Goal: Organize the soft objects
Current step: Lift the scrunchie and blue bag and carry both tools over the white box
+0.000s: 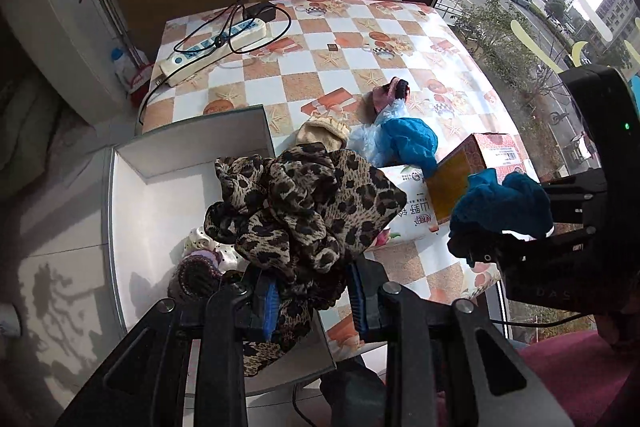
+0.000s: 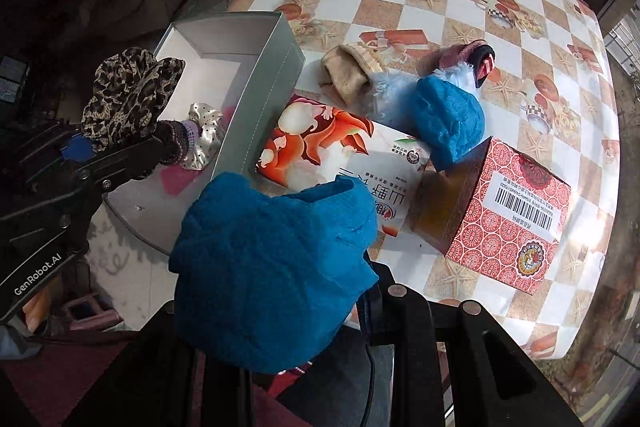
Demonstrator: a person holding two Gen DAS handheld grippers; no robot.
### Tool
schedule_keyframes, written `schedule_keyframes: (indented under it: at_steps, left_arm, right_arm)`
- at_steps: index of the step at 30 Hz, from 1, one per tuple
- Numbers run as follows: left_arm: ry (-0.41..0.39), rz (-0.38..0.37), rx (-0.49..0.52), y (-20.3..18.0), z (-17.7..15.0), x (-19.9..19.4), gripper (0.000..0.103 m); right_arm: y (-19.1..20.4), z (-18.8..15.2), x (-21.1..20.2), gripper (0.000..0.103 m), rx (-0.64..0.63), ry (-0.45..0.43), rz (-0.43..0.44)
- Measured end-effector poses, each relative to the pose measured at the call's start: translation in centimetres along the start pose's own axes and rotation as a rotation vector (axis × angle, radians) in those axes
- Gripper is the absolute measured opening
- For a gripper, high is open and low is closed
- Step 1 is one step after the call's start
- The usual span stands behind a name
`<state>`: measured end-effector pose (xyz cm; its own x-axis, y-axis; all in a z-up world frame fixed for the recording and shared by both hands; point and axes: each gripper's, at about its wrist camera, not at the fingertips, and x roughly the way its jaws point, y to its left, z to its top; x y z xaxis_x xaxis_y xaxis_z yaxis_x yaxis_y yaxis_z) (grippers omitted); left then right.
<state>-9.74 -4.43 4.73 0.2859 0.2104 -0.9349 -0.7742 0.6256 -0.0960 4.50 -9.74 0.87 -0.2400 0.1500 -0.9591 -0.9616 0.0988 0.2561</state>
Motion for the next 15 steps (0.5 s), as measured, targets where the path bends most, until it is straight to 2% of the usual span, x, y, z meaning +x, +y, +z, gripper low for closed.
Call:
schedule_keyframes:
  at_steps: [6,15]
  left_arm:
    - [0.000,0.053,-0.138,3.7,-1.9,-0.5,0.032]
    - [0.002,0.070,-0.221,5.5,-3.4,-0.5,0.032]
  right_arm:
    - [3.3,2.6,0.2,0.029,-0.073,0.007,0.018]
    - [7.1,4.1,0.5,0.029,-0.168,0.013,0.028]
